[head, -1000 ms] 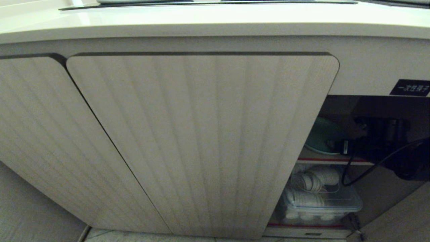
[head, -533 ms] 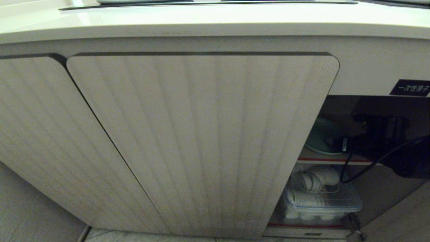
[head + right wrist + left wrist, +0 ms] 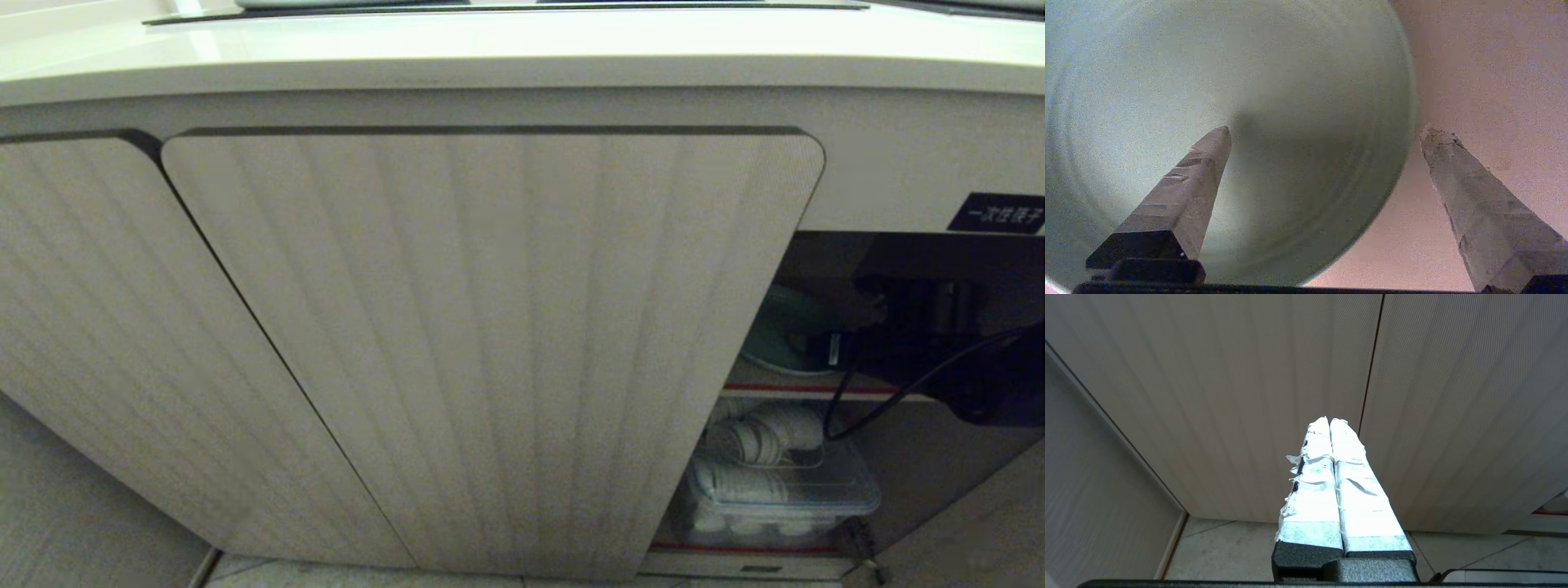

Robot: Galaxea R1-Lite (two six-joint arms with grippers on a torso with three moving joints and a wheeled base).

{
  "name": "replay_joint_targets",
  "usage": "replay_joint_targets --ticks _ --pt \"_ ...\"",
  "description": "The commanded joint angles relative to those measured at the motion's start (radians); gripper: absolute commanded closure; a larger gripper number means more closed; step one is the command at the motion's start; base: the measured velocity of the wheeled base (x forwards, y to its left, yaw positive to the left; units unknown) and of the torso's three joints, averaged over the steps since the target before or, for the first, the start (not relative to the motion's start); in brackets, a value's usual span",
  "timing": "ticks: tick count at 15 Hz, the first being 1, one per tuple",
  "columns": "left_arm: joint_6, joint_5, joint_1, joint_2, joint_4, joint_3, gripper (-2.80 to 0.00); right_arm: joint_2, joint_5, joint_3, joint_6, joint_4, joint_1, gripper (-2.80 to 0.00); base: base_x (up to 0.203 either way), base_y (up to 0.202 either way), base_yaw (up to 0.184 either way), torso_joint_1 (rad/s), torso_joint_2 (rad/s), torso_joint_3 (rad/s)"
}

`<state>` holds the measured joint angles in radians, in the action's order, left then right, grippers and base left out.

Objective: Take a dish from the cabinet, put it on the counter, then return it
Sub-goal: Take the plate from the cabinet

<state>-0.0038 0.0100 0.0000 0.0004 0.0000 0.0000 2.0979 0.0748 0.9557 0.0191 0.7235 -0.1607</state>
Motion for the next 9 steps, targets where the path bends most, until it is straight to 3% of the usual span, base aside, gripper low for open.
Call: replay_joint_targets --ticks 1,9 --pt "-0.001 0.001 0.000 0.000 0.000 0.000 0.00 0.001 0.002 0.000 -0.001 -0.002 0.002 -2.80 0.000 0.000 0.000 0.000 0.00 0.000" --pt "-0.001 0.001 0.000 0.000 0.000 0.000 0.00 -0.001 0.000 0.024 -0.037 -0.071 0.010 -2.80 0.000 0.000 0.000 0.000 0.00 0.000"
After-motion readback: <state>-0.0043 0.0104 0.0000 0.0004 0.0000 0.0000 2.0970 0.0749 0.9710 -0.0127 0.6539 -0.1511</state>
